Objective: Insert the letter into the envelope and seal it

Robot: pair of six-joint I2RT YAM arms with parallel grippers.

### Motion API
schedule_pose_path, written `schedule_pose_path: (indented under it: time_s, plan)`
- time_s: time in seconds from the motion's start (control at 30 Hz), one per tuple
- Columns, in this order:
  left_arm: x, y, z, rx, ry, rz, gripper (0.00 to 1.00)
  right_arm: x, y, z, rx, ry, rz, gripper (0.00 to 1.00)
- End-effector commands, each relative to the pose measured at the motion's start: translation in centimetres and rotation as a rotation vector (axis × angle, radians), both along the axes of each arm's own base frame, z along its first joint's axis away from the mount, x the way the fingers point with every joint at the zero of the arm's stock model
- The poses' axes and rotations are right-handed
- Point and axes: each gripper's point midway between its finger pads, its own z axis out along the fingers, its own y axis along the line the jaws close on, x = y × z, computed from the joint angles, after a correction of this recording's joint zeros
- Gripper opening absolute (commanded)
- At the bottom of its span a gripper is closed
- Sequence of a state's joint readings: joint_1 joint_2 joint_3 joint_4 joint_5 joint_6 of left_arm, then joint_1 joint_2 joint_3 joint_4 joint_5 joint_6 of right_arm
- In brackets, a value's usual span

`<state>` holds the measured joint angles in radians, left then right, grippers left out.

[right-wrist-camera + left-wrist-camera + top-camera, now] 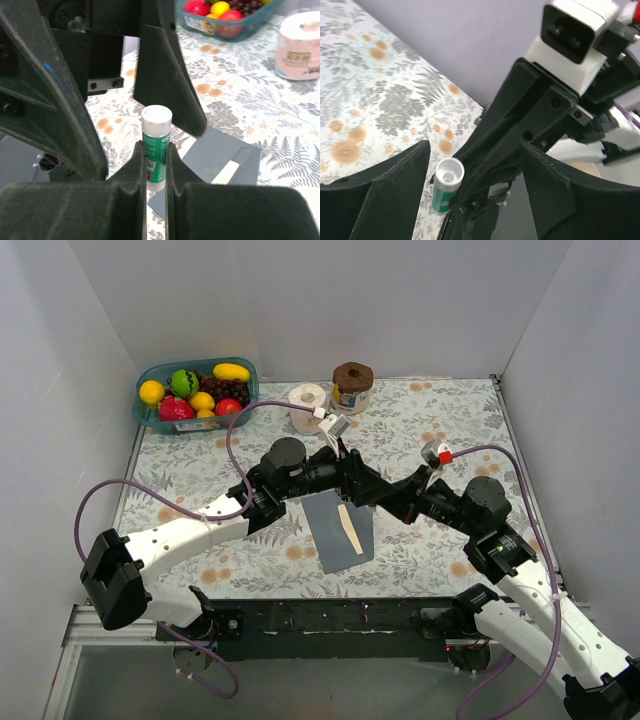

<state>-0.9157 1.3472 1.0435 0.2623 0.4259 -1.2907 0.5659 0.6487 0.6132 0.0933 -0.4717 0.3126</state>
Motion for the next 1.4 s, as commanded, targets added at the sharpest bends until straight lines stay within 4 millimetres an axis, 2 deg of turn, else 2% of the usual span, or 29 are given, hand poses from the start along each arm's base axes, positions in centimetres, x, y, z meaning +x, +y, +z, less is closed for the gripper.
schedule_pose_path:
  time_s: [0.0, 0.13, 0.23, 0.53, 0.8, 1.0, 1.37]
  plan:
    - [3.9, 1.9, 0.6, 0.026, 0.029, 0.268, 0.70, 1.5, -0.9, 2.1, 0.032, -0.020, -0.109, 0.01]
    - [4.4, 2.9, 1.0, 0.005, 0.052, 0.339, 0.67, 1.8, -1.0, 1.8, 0.037, -0.001, -0.129, 0.01]
    - [4.6, 2.8, 0.5, 0.018, 0.067, 0.356, 0.63, 2.0, -1.1, 1.8, 0.040, 0.004, -0.143, 0.01]
    - [3.4, 0.7, -0.6, 0.057, 0.084, 0.294, 0.52, 2.3, -1.4, 1.9, 0.045, 0.005, -0.167, 0.01]
    - [3.5, 0.6, -1.1, 0.074, 0.080, 0.302, 0.43, 2.4, -1.4, 1.9, 0.044, 0.007, -0.169, 0.01]
    - [4.0, 0.6, -0.8, 0.076, 0.062, 0.324, 0.40, 2.3, -1.3, 1.8, 0.043, 0.007, -0.163, 0.01]
    - [4.4, 0.5, -1.2, 0.104, 0.039, 0.338, 0.41, 2.3, -1.1, 0.9, 0.033, 0.030, -0.155, 0.01]
